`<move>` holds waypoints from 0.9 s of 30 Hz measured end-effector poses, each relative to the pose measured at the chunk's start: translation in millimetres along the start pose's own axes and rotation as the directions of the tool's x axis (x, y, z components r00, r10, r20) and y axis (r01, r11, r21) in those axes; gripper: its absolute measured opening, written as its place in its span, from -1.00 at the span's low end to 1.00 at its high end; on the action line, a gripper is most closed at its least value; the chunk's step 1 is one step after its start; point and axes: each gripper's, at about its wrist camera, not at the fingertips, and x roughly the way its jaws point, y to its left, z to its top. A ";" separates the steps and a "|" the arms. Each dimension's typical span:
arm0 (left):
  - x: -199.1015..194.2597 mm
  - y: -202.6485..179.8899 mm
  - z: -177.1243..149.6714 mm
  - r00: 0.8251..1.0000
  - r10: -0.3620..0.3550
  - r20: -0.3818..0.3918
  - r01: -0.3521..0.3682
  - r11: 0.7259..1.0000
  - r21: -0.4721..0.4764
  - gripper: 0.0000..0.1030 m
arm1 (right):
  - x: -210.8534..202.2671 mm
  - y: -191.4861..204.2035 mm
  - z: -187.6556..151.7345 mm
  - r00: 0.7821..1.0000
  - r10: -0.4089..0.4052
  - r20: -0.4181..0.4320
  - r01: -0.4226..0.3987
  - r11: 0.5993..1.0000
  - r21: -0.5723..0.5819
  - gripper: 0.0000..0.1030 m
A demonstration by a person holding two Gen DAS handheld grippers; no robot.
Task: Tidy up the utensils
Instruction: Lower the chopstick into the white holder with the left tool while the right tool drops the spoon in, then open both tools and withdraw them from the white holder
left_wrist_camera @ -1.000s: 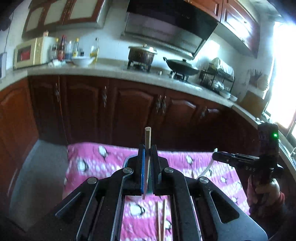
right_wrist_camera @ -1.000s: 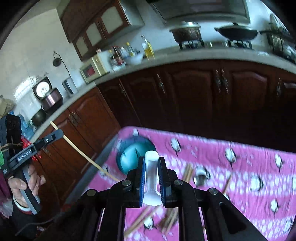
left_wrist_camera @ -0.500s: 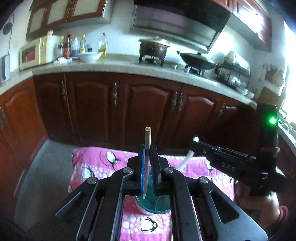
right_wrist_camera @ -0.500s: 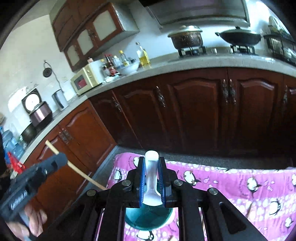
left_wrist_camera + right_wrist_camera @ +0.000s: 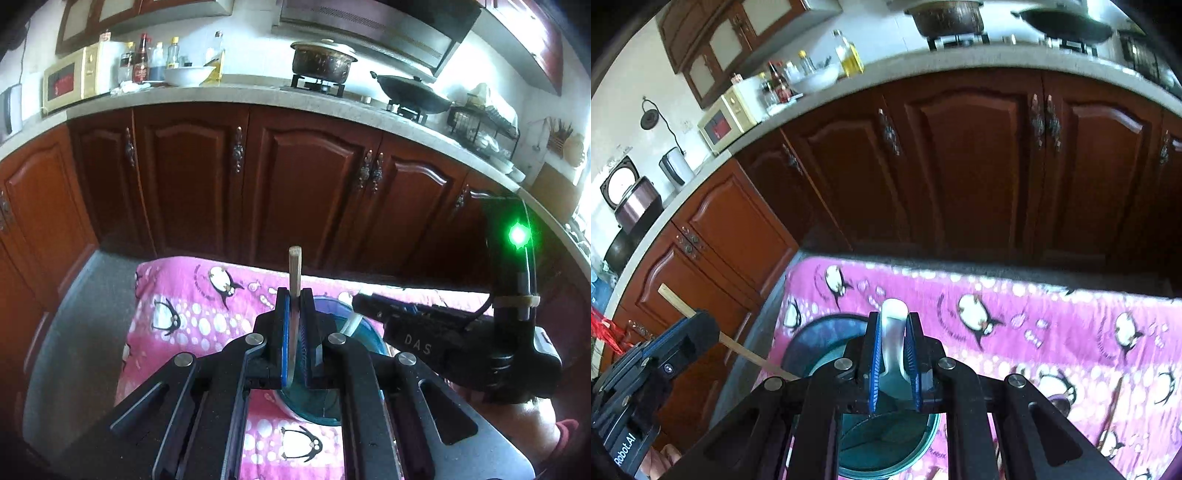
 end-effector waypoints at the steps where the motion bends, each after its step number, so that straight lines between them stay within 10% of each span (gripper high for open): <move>1: 1.2 1.0 -1.1 1.000 -0.001 -0.004 0.001 1.000 -0.006 -0.92 | 3.4 -3.3 -3.1 1.000 0.010 -0.015 -0.010 1.000 0.001 -0.76; 9: 4.2 9.0 -5.6 1.000 0.000 -0.027 -0.002 0.998 -0.059 -0.81 | -5.1 -18.8 -16.2 0.999 0.041 -0.015 -0.040 0.999 0.021 -0.32; 14: 0.6 11.8 -11.0 0.999 -0.004 -0.032 0.000 0.995 -0.099 -0.15 | -17.2 -19.6 -24.7 0.999 0.033 -0.004 -0.033 0.999 -0.003 -0.32; 27: -18.4 -2.4 -28.6 0.998 0.051 -0.021 -0.053 0.995 -0.086 -0.13 | -58.3 -18.3 -50.4 0.998 -0.026 0.062 0.029 0.999 -0.041 -0.17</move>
